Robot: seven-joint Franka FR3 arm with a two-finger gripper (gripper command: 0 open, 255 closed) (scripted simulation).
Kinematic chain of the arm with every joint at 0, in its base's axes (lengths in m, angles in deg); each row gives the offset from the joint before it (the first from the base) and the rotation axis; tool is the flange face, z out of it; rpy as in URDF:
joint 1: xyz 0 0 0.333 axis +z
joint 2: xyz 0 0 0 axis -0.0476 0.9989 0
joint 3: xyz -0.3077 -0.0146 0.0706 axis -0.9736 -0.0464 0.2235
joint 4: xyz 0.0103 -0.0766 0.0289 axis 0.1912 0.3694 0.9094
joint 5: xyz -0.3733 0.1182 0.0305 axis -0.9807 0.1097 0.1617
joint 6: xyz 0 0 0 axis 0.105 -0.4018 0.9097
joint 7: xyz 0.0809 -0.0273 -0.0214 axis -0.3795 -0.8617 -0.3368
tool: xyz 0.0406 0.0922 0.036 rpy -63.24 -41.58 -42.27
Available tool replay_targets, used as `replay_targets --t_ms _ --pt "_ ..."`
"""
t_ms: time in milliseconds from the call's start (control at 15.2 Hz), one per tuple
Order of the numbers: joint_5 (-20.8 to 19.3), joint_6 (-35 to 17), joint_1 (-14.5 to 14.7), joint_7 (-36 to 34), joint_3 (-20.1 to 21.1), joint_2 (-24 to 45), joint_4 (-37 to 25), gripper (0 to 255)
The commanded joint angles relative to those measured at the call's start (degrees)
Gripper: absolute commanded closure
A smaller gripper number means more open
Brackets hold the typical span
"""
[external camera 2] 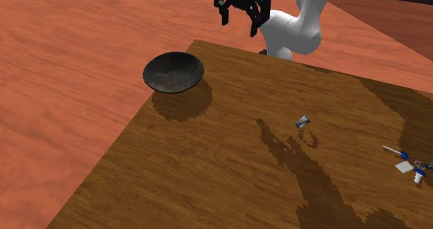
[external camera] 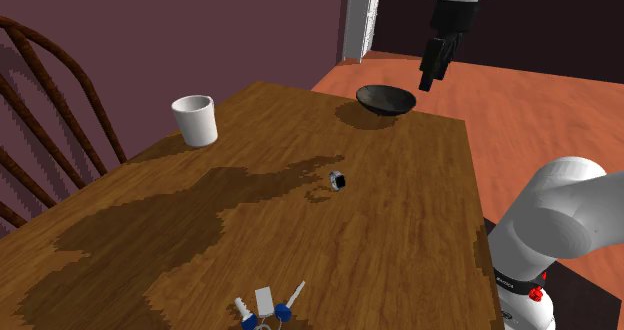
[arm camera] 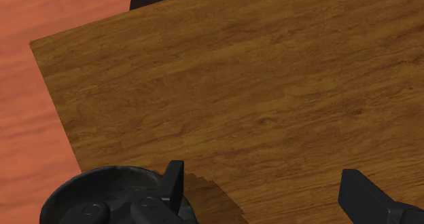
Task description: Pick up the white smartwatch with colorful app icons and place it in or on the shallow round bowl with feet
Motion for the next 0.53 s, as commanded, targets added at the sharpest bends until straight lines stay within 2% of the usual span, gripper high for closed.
replay_targets --t_ms 0,462 --pt "0.0 0.0 0.0 0.0 0.0 0.0 0.0 0" --pt "6.07 -6.34 2.61 -9.92 9.06 -2.86 6.6 0"
